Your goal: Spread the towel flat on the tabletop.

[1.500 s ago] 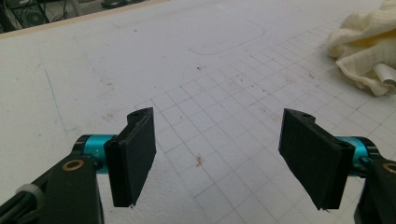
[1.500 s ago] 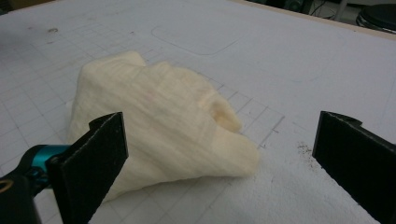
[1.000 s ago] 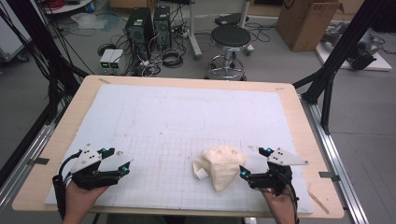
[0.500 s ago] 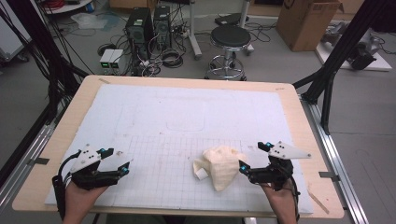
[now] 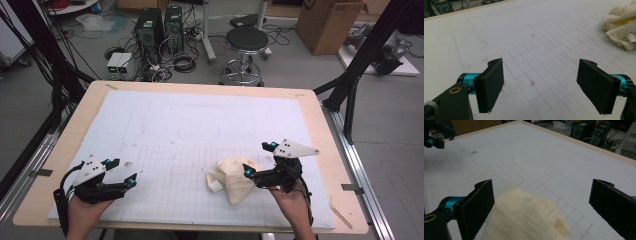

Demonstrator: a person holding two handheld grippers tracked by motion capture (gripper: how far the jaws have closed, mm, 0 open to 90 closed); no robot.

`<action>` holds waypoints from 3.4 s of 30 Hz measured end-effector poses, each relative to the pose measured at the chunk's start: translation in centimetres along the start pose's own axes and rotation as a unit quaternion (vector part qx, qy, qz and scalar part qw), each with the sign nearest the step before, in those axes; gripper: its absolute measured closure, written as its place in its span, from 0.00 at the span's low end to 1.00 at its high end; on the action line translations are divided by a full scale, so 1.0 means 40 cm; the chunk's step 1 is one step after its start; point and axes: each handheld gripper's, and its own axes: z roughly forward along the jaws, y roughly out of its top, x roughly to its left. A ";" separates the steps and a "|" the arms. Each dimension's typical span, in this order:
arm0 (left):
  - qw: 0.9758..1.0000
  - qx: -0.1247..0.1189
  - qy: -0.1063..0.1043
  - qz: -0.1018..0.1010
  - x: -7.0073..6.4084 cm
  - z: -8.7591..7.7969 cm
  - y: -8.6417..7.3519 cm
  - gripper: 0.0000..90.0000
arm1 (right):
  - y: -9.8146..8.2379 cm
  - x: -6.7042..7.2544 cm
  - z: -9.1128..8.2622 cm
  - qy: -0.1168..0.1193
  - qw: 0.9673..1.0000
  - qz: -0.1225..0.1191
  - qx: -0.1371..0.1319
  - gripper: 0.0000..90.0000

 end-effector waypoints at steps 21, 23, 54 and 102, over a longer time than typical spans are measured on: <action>1.000 0.003 -0.002 0.003 -0.002 0.004 -0.001 0.25 | -0.054 0.054 0.118 0.053 0.996 -0.019 0.069 0.40; 1.000 0.004 -0.003 0.002 -0.001 0.005 -0.001 0.25 | -0.072 0.043 0.125 0.050 0.996 -0.009 0.079 0.45; 1.000 0.001 -0.001 -0.003 0.003 0.004 -0.002 0.25 | -0.132 0.030 0.162 0.028 0.989 0.010 0.145 0.82; 1.000 -0.010 0.006 -0.008 0.010 -0.006 -0.003 0.25 | 0.179 0.162 0.290 0.111 0.992 -0.021 0.063 0.86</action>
